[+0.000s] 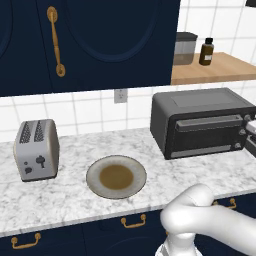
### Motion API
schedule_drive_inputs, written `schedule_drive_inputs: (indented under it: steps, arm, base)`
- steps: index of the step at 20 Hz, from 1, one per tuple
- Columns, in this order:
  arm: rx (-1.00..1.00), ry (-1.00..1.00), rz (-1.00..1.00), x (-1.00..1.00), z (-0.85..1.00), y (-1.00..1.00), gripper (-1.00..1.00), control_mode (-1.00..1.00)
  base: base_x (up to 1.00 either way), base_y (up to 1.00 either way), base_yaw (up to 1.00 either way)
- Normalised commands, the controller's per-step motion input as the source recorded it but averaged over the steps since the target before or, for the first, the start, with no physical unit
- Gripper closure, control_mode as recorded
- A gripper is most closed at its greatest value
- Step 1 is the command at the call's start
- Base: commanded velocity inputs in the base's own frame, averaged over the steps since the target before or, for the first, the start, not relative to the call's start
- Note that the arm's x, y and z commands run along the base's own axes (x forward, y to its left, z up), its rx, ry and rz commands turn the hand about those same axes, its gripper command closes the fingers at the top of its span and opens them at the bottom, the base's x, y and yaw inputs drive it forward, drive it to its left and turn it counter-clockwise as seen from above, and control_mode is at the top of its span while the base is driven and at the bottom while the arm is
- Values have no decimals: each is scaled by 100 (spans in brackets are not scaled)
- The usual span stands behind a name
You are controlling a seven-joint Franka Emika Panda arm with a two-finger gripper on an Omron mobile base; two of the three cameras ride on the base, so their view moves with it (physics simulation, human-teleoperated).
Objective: Pick up the kebab skewer and baguette bread, and place them inside the toaster oven. Close the toaster oven door and start by setting the timer.
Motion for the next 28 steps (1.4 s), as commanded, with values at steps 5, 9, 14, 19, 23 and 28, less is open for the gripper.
schedule_drive_inputs:
  steps: [5, 9, 14, 19, 23, 28]
  arm:
    - [0, 0, -8, 30, -8, -11, -100, -100]
    - [0, 0, -6, 16, -16, -13, -100, -100]
    - [0, 0, -3, 5, -18, -25, -100, -100]
    - [0, 0, 0, 20, -8, -26, -100, -100]
    - [0, -5, 0, 23, 0, -9, -100, -100]
    - [0, -10, 0, 13, 0, 0, -100, -100]
  base:
    - [0, 0, 0]
    - [0, 0, 0]
    - [0, 0, 0]
    - [0, 0, 0]
    - [0, 0, 0]
    - [0, 0, 0]
